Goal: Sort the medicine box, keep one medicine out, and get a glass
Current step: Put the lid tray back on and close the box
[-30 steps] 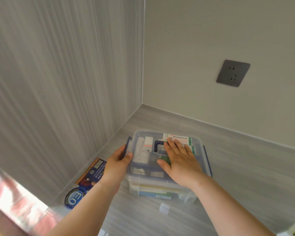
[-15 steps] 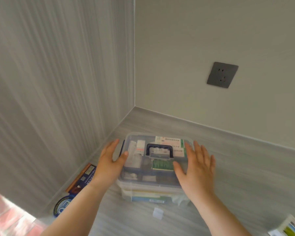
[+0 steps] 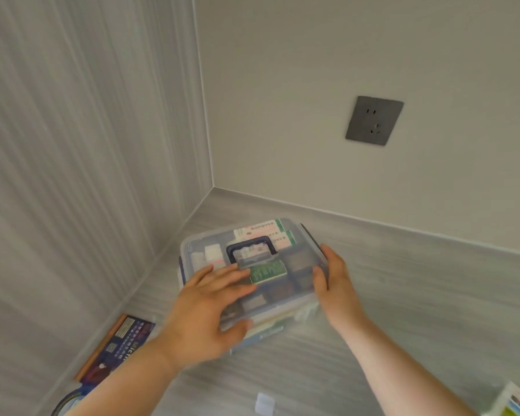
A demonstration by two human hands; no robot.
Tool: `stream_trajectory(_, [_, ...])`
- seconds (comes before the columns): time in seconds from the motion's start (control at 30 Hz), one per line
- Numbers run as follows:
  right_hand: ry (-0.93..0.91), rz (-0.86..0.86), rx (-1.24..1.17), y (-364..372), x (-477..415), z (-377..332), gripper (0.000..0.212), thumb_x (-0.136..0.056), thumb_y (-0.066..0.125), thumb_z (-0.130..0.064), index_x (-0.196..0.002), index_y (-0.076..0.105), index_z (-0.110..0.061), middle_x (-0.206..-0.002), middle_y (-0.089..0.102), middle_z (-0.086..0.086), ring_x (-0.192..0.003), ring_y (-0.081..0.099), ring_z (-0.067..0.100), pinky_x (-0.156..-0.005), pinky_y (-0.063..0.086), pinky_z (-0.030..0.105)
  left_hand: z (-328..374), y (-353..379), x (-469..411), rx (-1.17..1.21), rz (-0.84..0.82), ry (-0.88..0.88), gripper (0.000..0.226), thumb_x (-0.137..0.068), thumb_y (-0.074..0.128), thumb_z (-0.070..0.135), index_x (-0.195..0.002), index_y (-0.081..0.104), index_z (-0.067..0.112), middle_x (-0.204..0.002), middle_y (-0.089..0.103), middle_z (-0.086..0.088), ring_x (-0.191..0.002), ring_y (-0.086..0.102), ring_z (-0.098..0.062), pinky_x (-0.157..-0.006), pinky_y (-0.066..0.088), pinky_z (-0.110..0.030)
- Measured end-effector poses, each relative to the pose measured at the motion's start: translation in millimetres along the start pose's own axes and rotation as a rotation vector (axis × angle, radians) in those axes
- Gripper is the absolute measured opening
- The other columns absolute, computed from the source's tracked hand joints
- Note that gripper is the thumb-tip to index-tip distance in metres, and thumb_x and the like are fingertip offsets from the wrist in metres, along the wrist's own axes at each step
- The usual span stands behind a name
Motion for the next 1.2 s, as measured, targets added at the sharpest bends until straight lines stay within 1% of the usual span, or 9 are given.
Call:
stream_trajectory(0.17, [0.097, -0.013, -0.026, 16, -85, -12, 0.05, -0.09, 0.039, -0.011, -0.137, 0.023, -0.01, -0.143, 0.033, 0.017, -0.126, 0.04, 0.031, -0.099, 0.032, 0.029, 6, 10, -32, -0.186, 0.032, -0.066, 0.044, -0.069, 0.045, 0.045, -0.1, 0.067, 0.021, -0.106, 0.071, -0.001, -0.102, 0.064, -0.022, -0.085, 0.052, -0.043])
stream_trajectory(0.37, [0.128, 0.051, 0.026, 39, -147, -21, 0.045, -0.09, 0.043, -0.025, -0.13, 0.033, -0.007, -0.123, 0.055, 0.022, -0.112, 0.052, 0.035, -0.091, 0.041, 0.036, -5, 27, -72, -0.275, 0.073, -0.307, 0.044, -0.058, 0.078, 0.034, -0.096, 0.067, 0.014, -0.103, 0.072, -0.007, -0.1, 0.065, -0.026, -0.083, 0.049, -0.054])
stream_trajectory(0.53, [0.126, 0.083, 0.074, 49, -177, -20, 0.034, -0.092, 0.038, -0.028, -0.117, 0.047, -0.006, -0.118, 0.06, 0.02, -0.107, 0.054, 0.034, -0.085, 0.042, 0.035, -19, 37, -97, -0.313, 0.105, -0.38, 0.046, -0.055, 0.079, 0.03, -0.095, 0.068, 0.012, -0.101, 0.072, -0.009, -0.098, 0.065, -0.03, -0.082, 0.049, -0.056])
stream_trajectory(0.63, [0.099, 0.054, 0.084, 52, -180, -22, 0.037, -0.093, 0.036, -0.027, -0.122, 0.043, -0.007, -0.123, 0.057, 0.02, -0.111, 0.052, 0.034, -0.09, 0.041, 0.035, -30, 39, -110, -0.315, 0.151, -0.395, 0.045, -0.059, 0.078, 0.027, -0.098, 0.066, 0.01, -0.105, 0.071, -0.011, -0.102, 0.063, -0.032, -0.086, 0.047, -0.057])
stream_trajectory(0.77, [0.001, -0.023, 0.108, 49, -145, -26, 0.042, -0.09, 0.043, -0.023, -0.129, 0.038, -0.009, -0.134, 0.049, 0.015, -0.12, 0.046, 0.031, -0.1, 0.035, 0.037, -42, 45, -118, -0.223, 0.133, -0.453, 0.045, -0.082, 0.055, 0.031, -0.123, 0.048, 0.014, -0.136, 0.049, -0.007, -0.13, 0.038, -0.027, -0.109, 0.022, -0.049])
stream_trajectory(0.87, [-0.078, -0.036, 0.191, 29, -92, -17, 0.041, -0.087, 0.05, -0.021, -0.126, 0.044, -0.011, -0.137, 0.045, 0.01, -0.126, 0.041, 0.026, -0.106, 0.029, 0.034, -44, 41, -121, -0.179, 0.111, -0.468, 0.048, -0.086, 0.046, 0.035, -0.13, 0.038, 0.018, -0.145, 0.037, -0.004, -0.136, 0.024, -0.023, -0.111, 0.011, -0.044])
stream_trajectory(0.97, [-0.039, 0.014, 0.273, -12, -27, 19, 0.038, -0.085, 0.052, -0.017, -0.123, 0.048, -0.015, -0.14, 0.042, 0.006, -0.129, 0.037, 0.021, -0.104, 0.024, 0.027, -31, 30, -105, -0.064, 0.163, -0.412, 0.036, -0.083, 0.052, 0.024, -0.116, 0.055, 0.009, -0.133, 0.051, -0.015, -0.126, 0.041, -0.033, -0.108, 0.019, -0.049])
stream_trajectory(1.07, [0.11, 0.118, 0.384, -69, 45, 72, 0.037, -0.085, 0.05, -0.009, -0.121, 0.051, -0.013, -0.139, 0.042, 0.009, -0.129, 0.036, 0.023, -0.105, 0.025, 0.027, 1, 35, -67, 0.03, 0.278, -0.198, 0.027, -0.066, 0.054, 0.009, -0.088, 0.067, 0.002, -0.105, 0.067, -0.023, -0.105, 0.058, -0.043, -0.095, 0.034, -0.063])
stream_trajectory(1.2, [0.468, 0.286, 0.508, -138, 143, 140, 0.047, -0.08, 0.059, -0.016, -0.125, 0.047, -0.016, -0.146, 0.034, 0.009, -0.135, 0.026, 0.028, -0.109, 0.018, 0.035, 46, 81, -21, 0.152, 0.096, -0.095, 0.039, -0.071, 0.038, 0.02, -0.089, 0.068, 0.003, -0.105, 0.067, -0.023, -0.104, 0.06, -0.035, -0.092, 0.038, -0.061])
Point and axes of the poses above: each hand's wrist, its own x-axis away from the middle knuckle, its own y-axis out of the palm, z = x × y, the point moved 6 cm from there along -x, towards the middle knuckle
